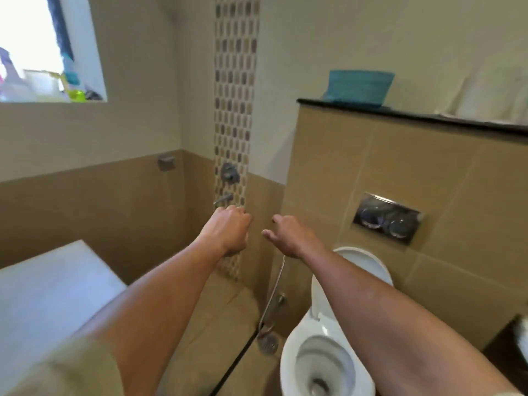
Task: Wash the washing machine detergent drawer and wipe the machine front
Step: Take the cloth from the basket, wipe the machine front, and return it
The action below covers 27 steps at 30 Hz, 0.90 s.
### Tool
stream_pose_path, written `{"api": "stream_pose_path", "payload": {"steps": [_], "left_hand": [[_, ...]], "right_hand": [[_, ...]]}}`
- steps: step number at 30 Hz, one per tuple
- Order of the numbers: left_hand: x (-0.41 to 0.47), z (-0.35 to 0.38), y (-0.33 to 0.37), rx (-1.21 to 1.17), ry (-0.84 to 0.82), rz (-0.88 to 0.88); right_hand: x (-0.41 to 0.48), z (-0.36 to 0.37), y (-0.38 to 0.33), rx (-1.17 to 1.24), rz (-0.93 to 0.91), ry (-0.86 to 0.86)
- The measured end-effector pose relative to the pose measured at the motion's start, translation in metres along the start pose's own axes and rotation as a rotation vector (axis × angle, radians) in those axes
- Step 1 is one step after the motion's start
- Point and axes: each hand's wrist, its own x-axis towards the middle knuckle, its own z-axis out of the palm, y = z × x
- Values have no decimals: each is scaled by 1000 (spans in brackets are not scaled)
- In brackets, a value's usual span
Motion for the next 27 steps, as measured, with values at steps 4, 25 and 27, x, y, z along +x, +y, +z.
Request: {"api": "stream_pose_path", "payload": {"steps": [4,25,27], "left_hand": [[89,-44,22,18,128,20],[470,-105,12,-228,374,133],[510,-96,2,-287,354,151]], "right_hand": [[37,-79,55,-89,-38,144],[223,-294,241,-370,169,550],[245,-300,253,-363,220,565]]}}
